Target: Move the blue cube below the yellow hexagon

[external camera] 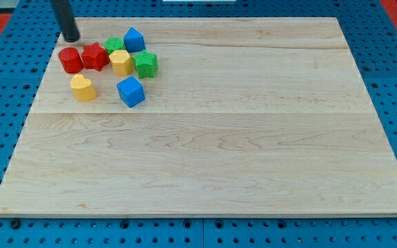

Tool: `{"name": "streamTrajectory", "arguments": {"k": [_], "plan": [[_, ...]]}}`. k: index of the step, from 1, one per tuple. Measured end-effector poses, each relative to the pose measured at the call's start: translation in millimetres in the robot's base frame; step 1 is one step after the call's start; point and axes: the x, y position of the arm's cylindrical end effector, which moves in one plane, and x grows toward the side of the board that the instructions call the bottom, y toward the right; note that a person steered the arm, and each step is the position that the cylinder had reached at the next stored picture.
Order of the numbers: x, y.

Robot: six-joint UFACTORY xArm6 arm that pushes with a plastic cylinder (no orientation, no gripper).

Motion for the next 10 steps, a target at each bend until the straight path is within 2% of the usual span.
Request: {"name": "streamTrajectory", "arguments": {"k": [3, 4, 5, 6, 7, 8, 9, 10], "plan": [[83, 31], [81, -15], [122, -15], [178, 33], [207, 99], [208, 156], [179, 188], [155, 145]]}}
